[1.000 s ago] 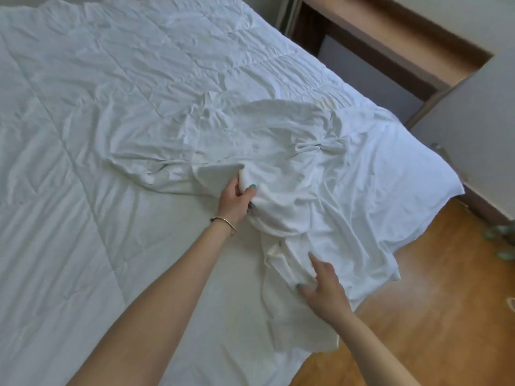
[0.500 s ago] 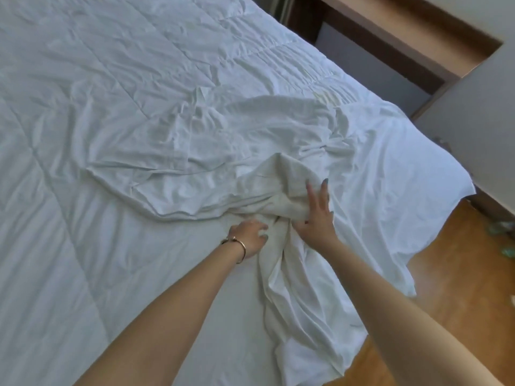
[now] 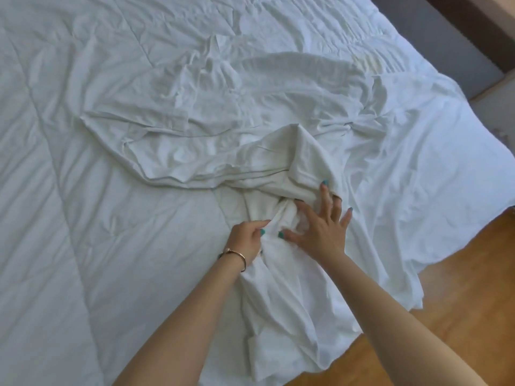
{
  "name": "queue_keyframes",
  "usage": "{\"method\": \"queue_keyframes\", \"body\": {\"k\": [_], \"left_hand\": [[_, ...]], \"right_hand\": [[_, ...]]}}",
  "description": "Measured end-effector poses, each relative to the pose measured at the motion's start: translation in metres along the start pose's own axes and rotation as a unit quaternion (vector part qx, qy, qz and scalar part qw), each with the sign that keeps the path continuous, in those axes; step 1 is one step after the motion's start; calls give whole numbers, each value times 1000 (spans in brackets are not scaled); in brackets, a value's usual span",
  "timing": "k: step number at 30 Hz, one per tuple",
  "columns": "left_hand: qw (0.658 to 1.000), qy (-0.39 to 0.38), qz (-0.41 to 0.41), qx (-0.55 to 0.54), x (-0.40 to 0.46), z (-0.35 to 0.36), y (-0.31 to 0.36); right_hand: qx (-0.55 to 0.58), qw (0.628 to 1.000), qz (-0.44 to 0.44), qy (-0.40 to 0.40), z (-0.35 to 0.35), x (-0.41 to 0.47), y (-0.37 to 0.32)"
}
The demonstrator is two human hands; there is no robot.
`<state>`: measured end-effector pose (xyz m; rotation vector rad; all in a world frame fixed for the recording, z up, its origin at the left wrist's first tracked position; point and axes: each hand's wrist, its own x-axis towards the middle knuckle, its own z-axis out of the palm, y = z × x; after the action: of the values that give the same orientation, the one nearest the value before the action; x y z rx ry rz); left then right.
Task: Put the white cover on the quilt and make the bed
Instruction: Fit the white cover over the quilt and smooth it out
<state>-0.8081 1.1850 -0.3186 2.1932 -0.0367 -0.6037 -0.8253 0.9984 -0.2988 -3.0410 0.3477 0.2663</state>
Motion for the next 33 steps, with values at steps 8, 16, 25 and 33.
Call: {"method": "queue_keyframes", "body": {"k": [8, 16, 25, 33], "left_hand": [[951, 274, -115, -84, -137, -100, -76], [960, 220, -123, -121, -216, -63, -130], [975, 125, -87, -164, -220, -95, -125], [929, 57, -154, -332, -248, -167, -122]], "right_hand": [[-16, 993, 86, -78, 4, -34, -24], [563, 773, 227, -183, -5, -107, -153], [605, 754, 238, -97, -16, -107, -171], [333, 868, -277, -243, -6, -236, -256]]}}
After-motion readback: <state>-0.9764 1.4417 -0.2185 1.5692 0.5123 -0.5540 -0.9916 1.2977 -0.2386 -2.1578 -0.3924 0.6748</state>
